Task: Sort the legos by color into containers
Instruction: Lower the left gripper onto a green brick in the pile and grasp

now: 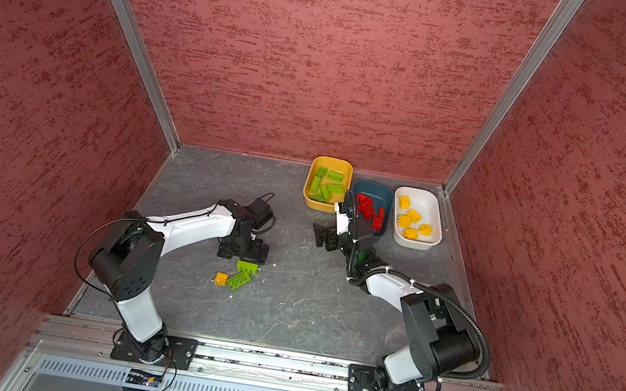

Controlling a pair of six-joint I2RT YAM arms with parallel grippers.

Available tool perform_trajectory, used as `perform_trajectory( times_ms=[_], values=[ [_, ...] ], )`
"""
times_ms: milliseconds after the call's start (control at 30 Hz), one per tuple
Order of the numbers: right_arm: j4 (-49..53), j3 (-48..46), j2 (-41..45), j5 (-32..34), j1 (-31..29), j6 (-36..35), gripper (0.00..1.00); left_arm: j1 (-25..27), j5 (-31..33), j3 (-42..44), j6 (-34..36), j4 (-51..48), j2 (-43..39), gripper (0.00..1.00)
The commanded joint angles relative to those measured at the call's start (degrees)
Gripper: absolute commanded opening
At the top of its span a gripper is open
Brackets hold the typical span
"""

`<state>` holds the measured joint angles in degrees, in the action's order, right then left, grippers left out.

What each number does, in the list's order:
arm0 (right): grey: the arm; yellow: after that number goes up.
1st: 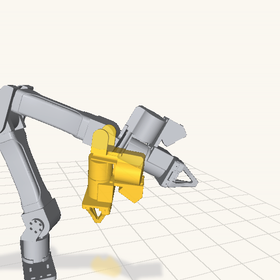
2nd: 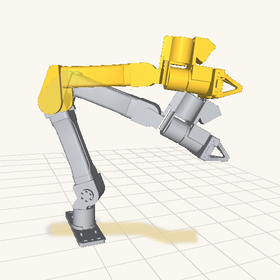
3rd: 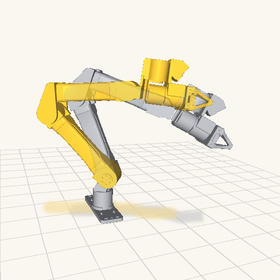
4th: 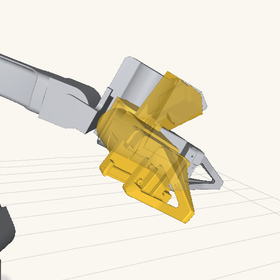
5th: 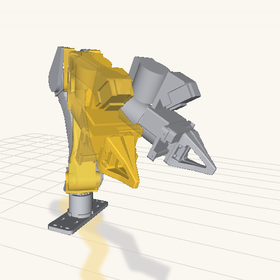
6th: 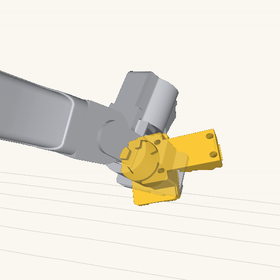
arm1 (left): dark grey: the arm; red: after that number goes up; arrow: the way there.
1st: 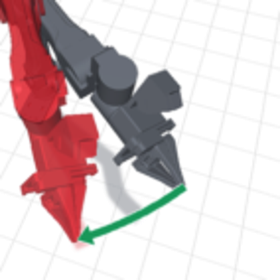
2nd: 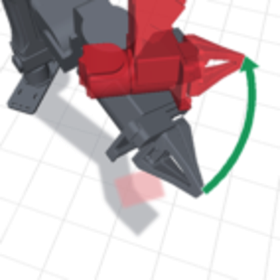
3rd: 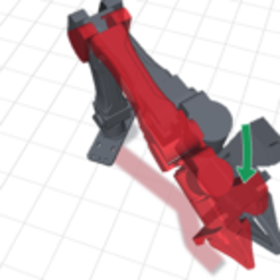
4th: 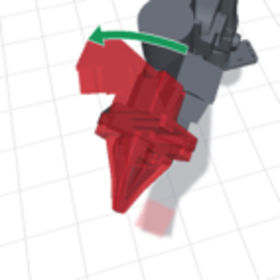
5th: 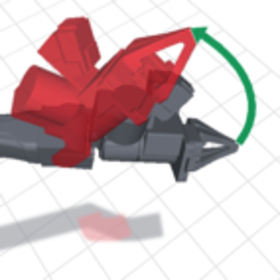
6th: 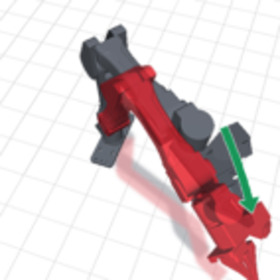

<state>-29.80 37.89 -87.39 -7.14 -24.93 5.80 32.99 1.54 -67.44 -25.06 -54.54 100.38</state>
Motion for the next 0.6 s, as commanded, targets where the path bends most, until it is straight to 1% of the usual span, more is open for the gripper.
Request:
perform_trajectory(
  times_ms=[0,167,233,333,433,567],
  values=[
    [-3.3,2.3,-0.5,1.4,-0.2,0.7,0.99,1.4,-1.5,0.8,-0.8,0.9,-0.2,0.98],
    [-3.2,2.5,-0.6,1.3,-0.2,0.7,0.99,2.1,-1.6,1.1,-1.9,2.5,2.5,0.88],
    [-2.8,2.5,-0.4,1.4,-0.2,0.4,0.99,2.4,-1.5,0.5,-2.0,2.2,2.7,0.78],
    [-2.2,2.3,-0.1,2.0,-0.2,0.0,0.99,2.7,-0.2,0.2,-2.1,1.6,2.2,0.69],
    [-2.3,1.9,0.3,2.7,-0.2,0.0,0.99,2.6,0.4,-0.6,-2.0,1.4,2.2,0.64],
    [-2.4,1.2,1.6,4.0,-0.2,0.2,0.99,2.8,-0.1,-4.1,-1.3,1.2,3.1,0.61]
  ],
)
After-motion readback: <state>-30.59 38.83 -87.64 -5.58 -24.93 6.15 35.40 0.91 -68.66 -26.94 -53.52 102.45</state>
